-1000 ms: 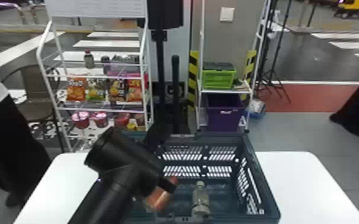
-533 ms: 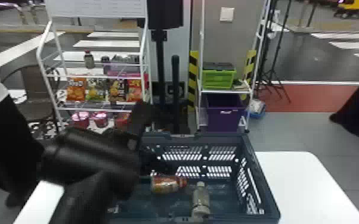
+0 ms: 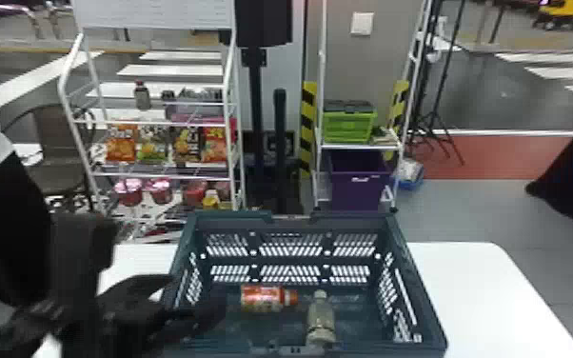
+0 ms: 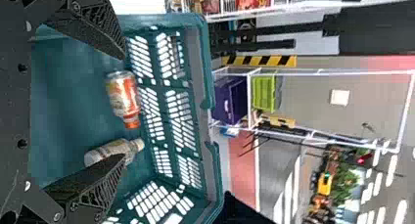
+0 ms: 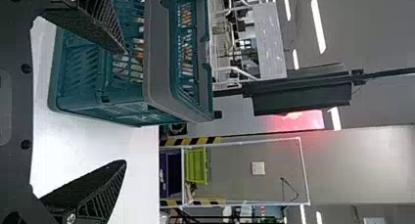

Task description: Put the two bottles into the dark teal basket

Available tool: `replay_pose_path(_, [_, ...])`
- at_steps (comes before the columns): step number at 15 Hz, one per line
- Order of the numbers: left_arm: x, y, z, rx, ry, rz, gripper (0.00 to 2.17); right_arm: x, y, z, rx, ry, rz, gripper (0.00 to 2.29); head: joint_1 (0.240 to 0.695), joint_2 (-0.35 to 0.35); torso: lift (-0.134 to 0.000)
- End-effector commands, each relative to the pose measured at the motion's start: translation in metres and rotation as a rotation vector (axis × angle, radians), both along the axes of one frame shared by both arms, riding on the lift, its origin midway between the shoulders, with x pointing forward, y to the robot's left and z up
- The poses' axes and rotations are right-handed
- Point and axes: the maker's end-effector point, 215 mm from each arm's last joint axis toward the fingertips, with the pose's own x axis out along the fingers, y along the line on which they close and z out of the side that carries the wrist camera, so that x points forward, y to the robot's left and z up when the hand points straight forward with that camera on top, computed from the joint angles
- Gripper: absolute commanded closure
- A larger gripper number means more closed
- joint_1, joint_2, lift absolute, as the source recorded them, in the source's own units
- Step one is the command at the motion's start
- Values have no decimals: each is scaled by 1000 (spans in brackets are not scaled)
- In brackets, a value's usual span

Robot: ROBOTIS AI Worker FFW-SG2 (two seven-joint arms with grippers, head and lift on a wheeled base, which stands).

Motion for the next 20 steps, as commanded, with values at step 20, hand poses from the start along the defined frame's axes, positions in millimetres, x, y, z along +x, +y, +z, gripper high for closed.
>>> replay_pose_path(20, [-195,28,-69,-16,-556,141,191,8,43,-1,11,-9,60,80,499,0,0])
